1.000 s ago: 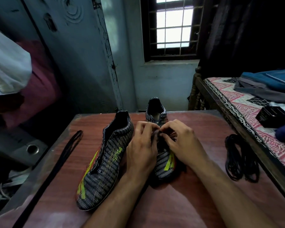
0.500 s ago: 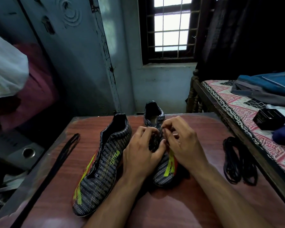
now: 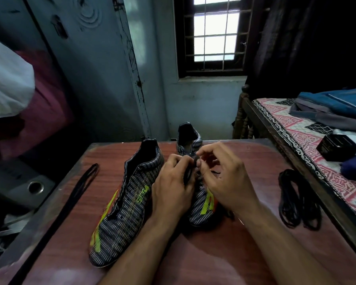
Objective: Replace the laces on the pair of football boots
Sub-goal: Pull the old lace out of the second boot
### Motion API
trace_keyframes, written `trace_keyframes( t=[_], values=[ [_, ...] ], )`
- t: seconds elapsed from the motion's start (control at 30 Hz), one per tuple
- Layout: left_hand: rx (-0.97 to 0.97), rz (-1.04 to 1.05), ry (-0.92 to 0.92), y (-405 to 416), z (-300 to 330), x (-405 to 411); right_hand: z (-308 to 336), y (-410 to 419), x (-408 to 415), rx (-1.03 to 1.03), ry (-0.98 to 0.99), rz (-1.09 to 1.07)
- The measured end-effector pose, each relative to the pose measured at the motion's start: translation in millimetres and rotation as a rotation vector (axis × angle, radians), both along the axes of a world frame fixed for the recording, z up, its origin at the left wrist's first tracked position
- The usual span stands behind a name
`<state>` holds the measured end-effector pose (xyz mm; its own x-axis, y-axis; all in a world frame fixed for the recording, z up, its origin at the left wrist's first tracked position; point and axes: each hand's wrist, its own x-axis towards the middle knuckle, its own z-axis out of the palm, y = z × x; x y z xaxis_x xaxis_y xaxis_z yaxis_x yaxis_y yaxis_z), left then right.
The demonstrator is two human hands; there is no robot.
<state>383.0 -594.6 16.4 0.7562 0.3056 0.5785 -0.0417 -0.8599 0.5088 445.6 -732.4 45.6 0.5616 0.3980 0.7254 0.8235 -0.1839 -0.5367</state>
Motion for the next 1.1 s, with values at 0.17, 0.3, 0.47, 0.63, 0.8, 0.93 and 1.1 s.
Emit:
trace_keyframes(
  t=[0.17,0.3,0.47,0.63,0.8,0.93,1.1],
  values=[
    [-0.080,-0.008,-0.072,-4.3,3.6,-1.7,-11.9,-3.5,13.7,-0.166,0.143,-0.065],
    [-0.071,-0.055,-0.127,-9.3,5.7,-5.1,-18.8,-4.1,19.1,-0.233,0.124,-0.085],
    [-0.037,-0.036,-0.078,-4.7,2.8,-3.2,-18.0,-2.3,15.3,-0.214,0.080,-0.052],
    [-0.156,0.004,-0.002,-6.9,2.7,-1.9,-9.1,-0.6,7.8,-0.076,0.072,-0.040],
    [-0.229,0.046,0.086,-1.6,-5.2,2.5,-3.4,1.5,-0.7,-0.032,-0.070,-0.082],
    [-0.158,-0.008,0.038,-0.4,-2.9,1.6,1.4,3.5,-7.9,-0.032,-0.125,-0.047],
    [-0.090,-0.016,0.022,-2.4,1.5,-1.6,-3.7,3.7,-3.0,-0.062,0.068,0.029]
  ],
)
